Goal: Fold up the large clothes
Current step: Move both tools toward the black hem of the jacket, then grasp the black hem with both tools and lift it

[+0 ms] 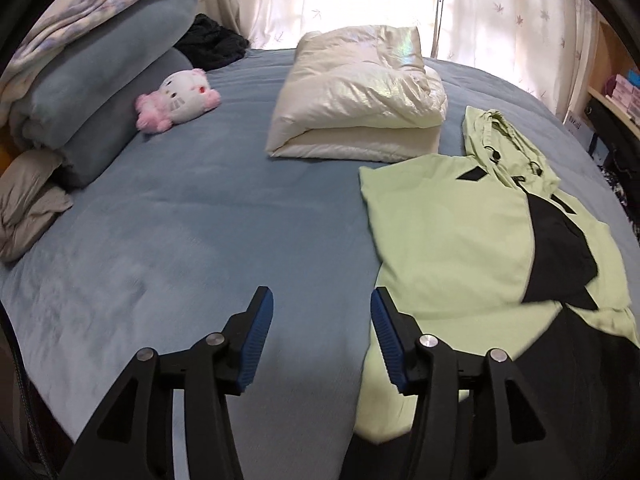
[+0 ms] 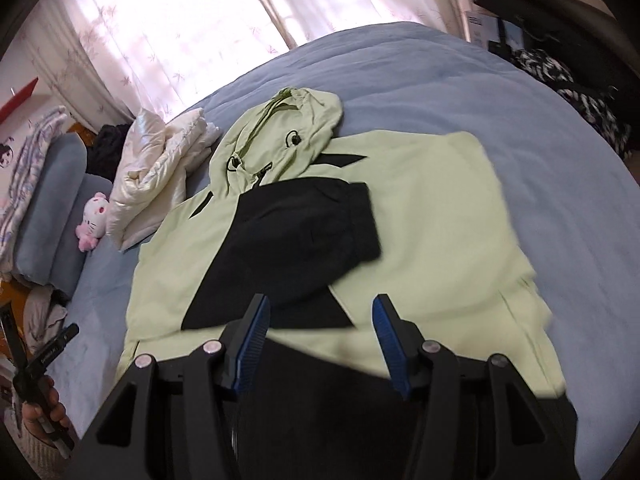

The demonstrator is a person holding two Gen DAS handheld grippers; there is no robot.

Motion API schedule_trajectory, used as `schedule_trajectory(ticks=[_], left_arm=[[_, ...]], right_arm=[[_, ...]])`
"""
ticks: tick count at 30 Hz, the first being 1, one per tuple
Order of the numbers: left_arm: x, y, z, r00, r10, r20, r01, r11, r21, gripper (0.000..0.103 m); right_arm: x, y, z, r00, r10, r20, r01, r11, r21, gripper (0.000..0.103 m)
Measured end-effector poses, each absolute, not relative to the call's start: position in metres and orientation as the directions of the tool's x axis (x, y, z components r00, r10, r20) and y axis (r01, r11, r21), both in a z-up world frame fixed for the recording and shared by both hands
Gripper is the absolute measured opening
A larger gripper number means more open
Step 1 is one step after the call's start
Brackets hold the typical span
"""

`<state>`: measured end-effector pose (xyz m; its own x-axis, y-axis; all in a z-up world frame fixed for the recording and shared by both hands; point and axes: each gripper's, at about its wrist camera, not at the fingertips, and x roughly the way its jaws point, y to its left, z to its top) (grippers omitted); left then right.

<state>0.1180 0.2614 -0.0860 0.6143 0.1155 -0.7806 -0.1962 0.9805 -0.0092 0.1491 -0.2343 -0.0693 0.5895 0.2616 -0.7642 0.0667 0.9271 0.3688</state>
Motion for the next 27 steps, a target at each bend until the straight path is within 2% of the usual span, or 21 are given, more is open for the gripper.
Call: schedule_trajectory(ticks=[6,13,27], left_arm=[[0.057,0.276,-0.082,0.618,0.083,-0.781,-0.184,0.982,-0.042,0.053],[0.001,0.285,-0.105,0.569,0.021,-0.822,-0.17,0.981,-0.093,0.054],[-0.065,0.285,-0.165,0.479,-0.267,-0.836,-0.103,0.929,-0.355,0.054]], right_arm=[[0.09,-0.244,-0.055,0.609,0.282,-0.742,0.046,0.921,0.388,0.054],[0.042,-0.254,-0.057,0.616,0.278,-0.737,0.033,0.926,0.377,0.054],[-0.034,-0.286,-0.08,0.585,0.286,-0.759,0.011,0.933,0.36,0.054]])
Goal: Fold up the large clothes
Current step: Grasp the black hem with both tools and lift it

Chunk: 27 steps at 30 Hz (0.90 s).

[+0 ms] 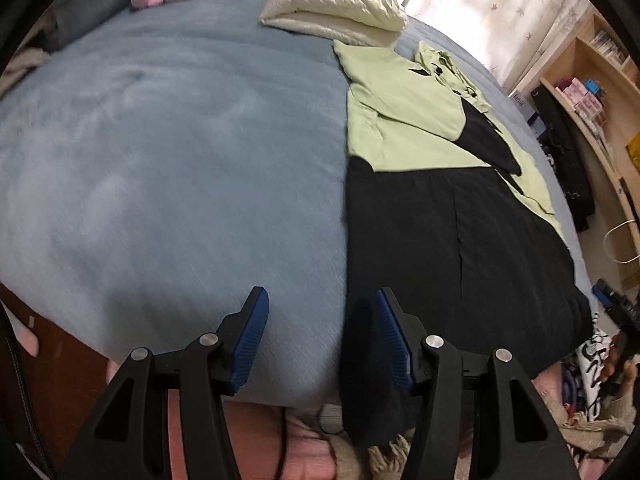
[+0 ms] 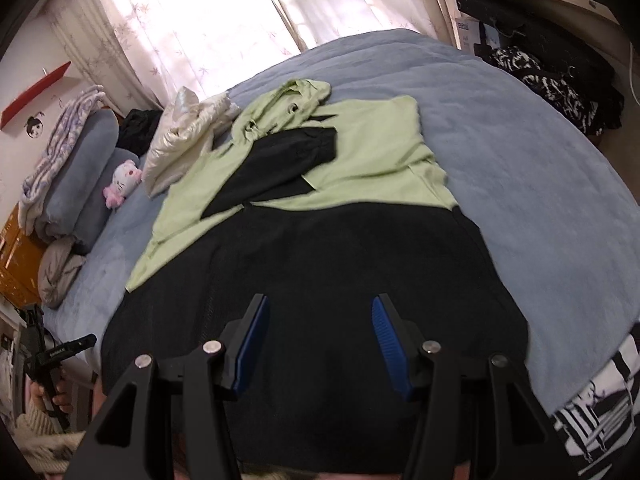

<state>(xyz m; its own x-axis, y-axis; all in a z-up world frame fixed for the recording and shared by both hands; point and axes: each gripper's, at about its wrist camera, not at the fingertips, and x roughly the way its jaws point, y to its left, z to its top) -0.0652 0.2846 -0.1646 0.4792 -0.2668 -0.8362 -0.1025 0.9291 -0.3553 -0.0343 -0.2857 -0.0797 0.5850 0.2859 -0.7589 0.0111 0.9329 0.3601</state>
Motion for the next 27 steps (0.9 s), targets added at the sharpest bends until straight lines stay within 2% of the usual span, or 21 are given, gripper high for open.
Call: schedule_trajectory(ticks=[4,6,12,17,21,24,27], left_arm=[[-0.072,0.271,-0.169,0.486,-0.334,-0.808,-0.057,0.91,-0.411,0.057],[-0.07,0.26,-0.17,0.479,-0.342,-0.809,-0.024,0.915,-0.402,0.063],[-0.061,0.24,-0.179,0.458,-0.312,-0.832,0.01,0.938,-0.346,0.075],[-0.054,0.234,-0.183,0.452,-0.304,-0.838,0.02,0.943,-0.332,0.084],[-0.051,0.221,-0.188,0.45,-0.285,-0.846,0.051,0.954,-0.294,0.094],[-0.049,0.214,-0.191,0.449,-0.273,-0.851,0.069,0.96,-0.272,0.098],[-0.047,0.213,-0.19,0.449,-0.28,-0.848,0.072,0.958,-0.279,0.098]], right_arm=[[-0.049,-0.309,-0.091,0.57,0.28,-0.773,0.061,0.923,0.379,0.054],[-0.057,-0.323,-0.097,0.572,0.267,-0.776,0.096,0.917,0.386,0.054],[-0.074,-0.36,-0.113,0.592,0.271,-0.759,0.182,0.872,0.454,0.054],[-0.079,-0.373,-0.101,0.649,0.252,-0.717,0.182,0.864,0.469,0.054],[-0.074,-0.385,-0.111,0.621,0.248,-0.744,0.216,0.858,0.467,0.054],[-0.07,-0.389,-0.131,0.574,0.284,-0.768,0.229,0.845,0.483,0.054],[-0.07,-0.388,-0.137,0.579,0.318,-0.751,0.205,0.834,0.512,0.054]])
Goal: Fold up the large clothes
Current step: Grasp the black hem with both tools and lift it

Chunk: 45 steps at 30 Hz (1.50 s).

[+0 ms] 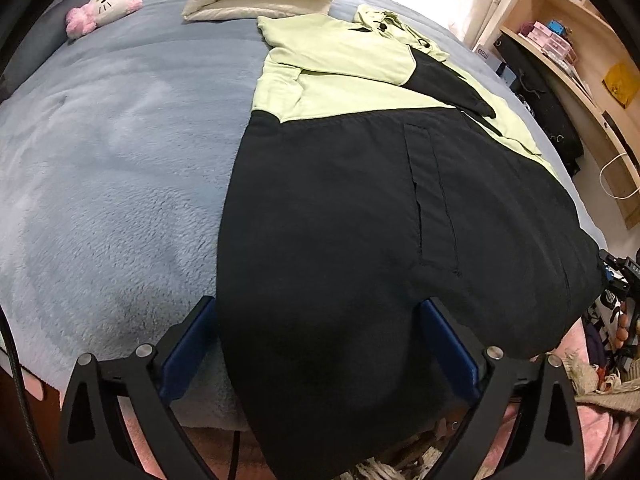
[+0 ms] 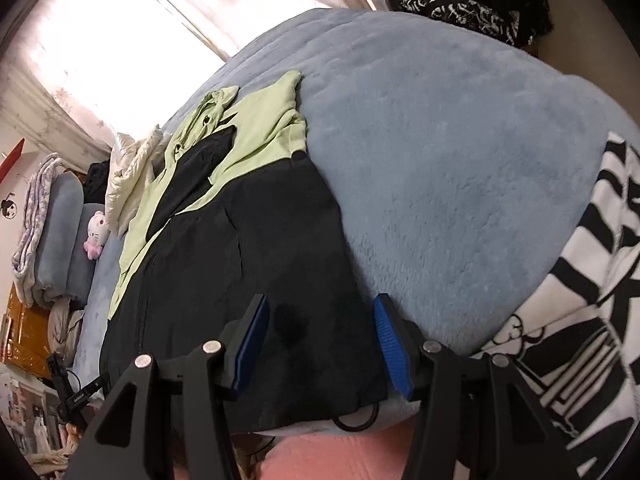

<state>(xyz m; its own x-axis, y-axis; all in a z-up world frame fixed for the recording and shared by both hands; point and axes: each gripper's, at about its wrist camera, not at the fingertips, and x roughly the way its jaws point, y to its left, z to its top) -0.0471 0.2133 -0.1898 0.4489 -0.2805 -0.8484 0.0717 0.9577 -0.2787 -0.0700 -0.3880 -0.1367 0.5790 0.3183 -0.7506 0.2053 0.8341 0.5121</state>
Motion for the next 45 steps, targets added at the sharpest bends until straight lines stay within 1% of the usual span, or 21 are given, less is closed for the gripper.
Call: schedule_trajectory(ticks=[2,5,7,10,14,16,18,19,20,21,23,24,27,30,31,32,33,35,40,45], left_arm=[[-0.048,0.215,-0.188,0.447,-0.295,-0.844,0.073,0.953,-0.295,0.096],[-0.05,0.214,-0.183,0.443,-0.329,-0.834,0.092,0.942,-0.323,0.085],[-0.05,0.215,-0.183,0.441,-0.346,-0.829,0.098,0.936,-0.338,0.084],[-0.049,0.221,-0.186,0.441,-0.373,-0.816,0.082,0.922,-0.377,0.084],[-0.05,0.221,-0.188,0.444,-0.386,-0.809,0.091,0.917,-0.388,0.084],[-0.051,0.219,-0.186,0.44,-0.393,-0.808,0.1,0.915,-0.39,0.08],[-0.051,0.216,-0.182,0.429,-0.415,-0.802,0.118,0.906,-0.406,0.056],[-0.051,0.217,-0.181,0.422,-0.429,-0.799,0.124,0.9,-0.417,0.051],[-0.051,0.217,-0.18,0.418,-0.439,-0.795,0.128,0.895,-0.427,0.043],[-0.05,0.217,-0.181,0.416,-0.45,-0.79,0.129,0.889,-0.438,0.04],[-0.047,0.218,-0.185,0.411,-0.46,-0.787,0.114,0.883,-0.456,0.04],[-0.046,0.219,-0.187,0.411,-0.467,-0.783,0.102,0.877,-0.469,0.04],[-0.043,0.217,-0.19,0.41,-0.47,-0.782,0.085,0.873,-0.48,0.04],[-0.036,0.208,-0.187,0.389,-0.442,-0.809,0.068,0.889,-0.453,0.039],[-0.035,0.204,-0.184,0.385,-0.439,-0.812,0.075,0.892,-0.446,0.033],[-0.032,0.198,-0.181,0.385,-0.442,-0.81,0.082,0.891,-0.447,0.01],[-0.03,0.196,-0.178,0.383,-0.445,-0.81,0.075,0.889,-0.453,0.007],[-0.027,0.192,-0.171,0.403,-0.439,-0.803,0.05,0.887,-0.459,0.005],[-0.038,0.191,-0.121,0.556,-0.487,-0.674,0.054,0.83,-0.556,0.003],[-0.058,0.194,-0.071,0.638,-0.509,-0.578,0.075,0.788,-0.612,0.003]], right_arm=[[-0.069,-0.385,-0.137,0.577,0.369,-0.729,0.169,0.819,0.548,0.054],[-0.068,-0.377,-0.132,0.577,0.443,-0.686,0.093,0.799,0.594,0.051],[-0.065,-0.369,-0.132,0.571,0.477,-0.669,0.059,0.788,0.613,0.051],[-0.054,-0.359,-0.137,0.553,0.474,-0.685,0.056,0.8,0.598,0.051],[-0.047,-0.357,-0.146,0.553,0.463,-0.693,0.077,0.799,0.596,0.051],[-0.046,-0.356,-0.148,0.553,0.457,-0.696,0.084,0.801,0.593,0.051],[-0.044,-0.355,-0.147,0.555,0.461,-0.692,0.082,0.798,0.597,0.051],[-0.043,-0.354,-0.147,0.556,0.467,-0.688,0.078,0.795,0.602,0.051],[-0.043,-0.354,-0.147,0.556,0.471,-0.685,0.073,0.793,0.605,0.045],[-0.043,-0.354,-0.148,0.553,0.474,-0.685,0.073,0.791,0.607,0.042],[-0.043,-0.357,-0.151,0.55,0.479,-0.685,0.082,0.785,0.614,0.03],[-0.042,-0.358,-0.153,0.549,0.477,-0.687,0.09,0.783,0.616,0.027],[-0.041,-0.357,-0.154,0.549,0.472,-0.69,0.1,0.782,0.615,0.025],[-0.039,-0.352,-0.149,0.548,0.457,-0.7,0.093,0.799,0.594,0.022],[-0.038,-0.35,-0.147,0.55,0.456,-0.7,0.09,0.801,0.592,0.019],[-0.038,-0.349,-0.145,0.554,0.456,-0.697,0.085,0.801,0.592,0.017],[-0.038,-0.347,-0.142,0.561,0.455,-0.691,0.08,0.802,0.593,0.016],[-0.039,-0.344,-0.133,0.588,0.453,-0.67,0.071,0.797,0.6,0.014],[-0.056,-0.342,-0.096,0.679,0.48,-0.555,0.002,0.755,0.656,0.011],[-0.079,-0.347,-0.05,0.755,0.508,-0.416,-0.08,0.7,0.71,0.006]])
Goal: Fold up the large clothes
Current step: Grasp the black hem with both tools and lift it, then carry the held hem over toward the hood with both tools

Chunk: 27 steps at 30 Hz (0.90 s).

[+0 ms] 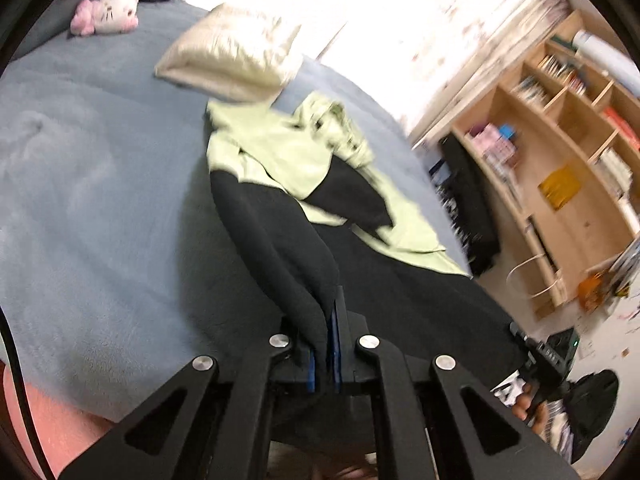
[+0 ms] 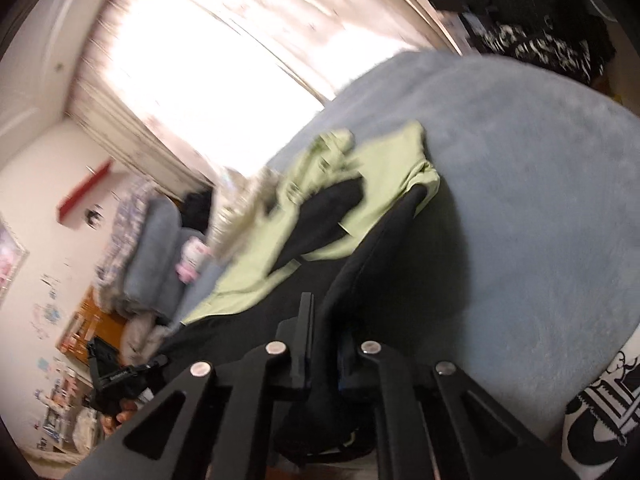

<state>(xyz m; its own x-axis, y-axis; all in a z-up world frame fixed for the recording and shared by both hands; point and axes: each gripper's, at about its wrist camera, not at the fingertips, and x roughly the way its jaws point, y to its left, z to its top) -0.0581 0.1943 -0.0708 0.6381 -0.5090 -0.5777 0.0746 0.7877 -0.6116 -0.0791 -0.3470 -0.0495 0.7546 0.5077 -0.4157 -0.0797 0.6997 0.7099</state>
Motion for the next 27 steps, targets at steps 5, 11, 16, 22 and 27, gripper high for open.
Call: schedule_trajectory(ticks=[5,11,16,22,27], left_arm=[[-0.086,0.199,-0.03,0.687,-0.535,-0.491,0.122,0.752,-0.648,0.001],[-0.099,0.212,-0.013,0.71,-0.545,-0.445,0.112,0.712,-0.694,0.001],[-0.069,0.225,-0.029,0.695,-0.545,-0.469,0.03,0.674,-0.738,0.001],[0.011,0.238,-0.032,0.736,-0.478,-0.479,-0.071,0.649,-0.757,0.001],[0.111,0.261,-0.034,0.771,-0.384,-0.508,-0.185,0.628,-0.756,0.004]], right_arm=[[-0.1,-0.341,-0.013,0.775,0.553,-0.306,-0.174,0.653,0.737,0.006],[-0.113,-0.34,0.009,0.778,0.583,-0.234,-0.226,0.607,0.762,0.006],[-0.086,-0.357,0.004,0.791,0.574,-0.212,-0.18,0.549,0.816,0.006],[0.0,-0.378,0.0,0.81,0.536,-0.238,-0.077,0.499,0.863,0.006],[0.107,-0.404,-0.014,0.835,0.416,-0.361,0.129,0.488,0.863,0.011]])
